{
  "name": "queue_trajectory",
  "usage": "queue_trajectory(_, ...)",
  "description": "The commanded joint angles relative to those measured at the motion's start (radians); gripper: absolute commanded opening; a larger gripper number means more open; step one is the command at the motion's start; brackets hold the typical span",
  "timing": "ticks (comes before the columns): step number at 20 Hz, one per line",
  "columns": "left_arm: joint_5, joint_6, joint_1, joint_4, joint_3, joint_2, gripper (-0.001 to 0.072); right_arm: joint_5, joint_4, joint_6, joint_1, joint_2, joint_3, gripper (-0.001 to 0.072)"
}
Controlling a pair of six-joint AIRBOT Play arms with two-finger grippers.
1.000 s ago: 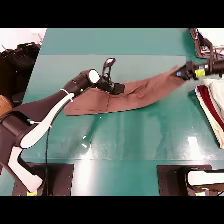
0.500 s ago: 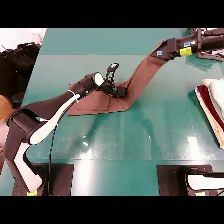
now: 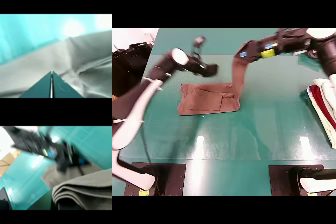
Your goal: Fold the shirts.
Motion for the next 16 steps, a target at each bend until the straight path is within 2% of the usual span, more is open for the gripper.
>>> queue_trajectory(1,-0.089,0.007,0.17,0.114,0.004,0.193,0.0027,-0.193,0.088,-0.121,0.182,-0.111,0.013,0.0022)
queue_trajectory(2,-0.102,0.007,0.208,0.141,0.004,0.242,0.0027,-0.212,0.118,-0.147,0.229,-0.172,0.048,0.0023)
queue_trajectory(3,-0.113,0.007,0.245,0.162,0.004,0.289,0.0027,-0.219,0.122,-0.17,0.271,-0.236,0.099,0.0069)
queue_trajectory(4,-0.122,0.007,0.275,0.172,0.004,0.328,0.0027,-0.214,0.119,-0.183,0.308,-0.301,0.162,0.0329)
queue_trajectory(5,-0.127,0.007,0.3,0.175,0.004,0.357,0.0027,-0.197,0.118,-0.183,0.333,-0.357,0.225,0.0554)
queue_trajectory(6,-0.131,0.006,0.32,0.175,0.004,0.378,0.0027,-0.169,0.119,-0.182,0.344,-0.394,0.265,0.0581)
queue_trajectory(9,-0.16,0.007,0.343,0.189,0.003,0.404,0.0027,-0.051,0.11,-0.123,0.309,-0.373,0.217,0.0547)
queue_trajectory(10,-0.179,0.007,0.342,0.19,0.003,0.402,0.0027,-0.03,0.104,-0.123,0.281,-0.336,0.149,0.0496)
queue_trajectory(11,-0.197,0.007,0.342,0.19,0.003,0.401,0.0027,-0.014,0.054,-0.122,0.247,-0.292,0.074,0.0362)
queue_trajectory(14,-0.205,0.007,0.342,0.189,-0.003,0.4,0.0027,-0.008,-0.099,-0.079,0.114,-0.163,-0.153,0.0346)
queue_trajectory(16,-0.206,0.007,0.338,0.188,-0.003,0.4,0.0027,-0.019,-0.111,-0.052,-0.01,-0.087,-0.304,0.0347)
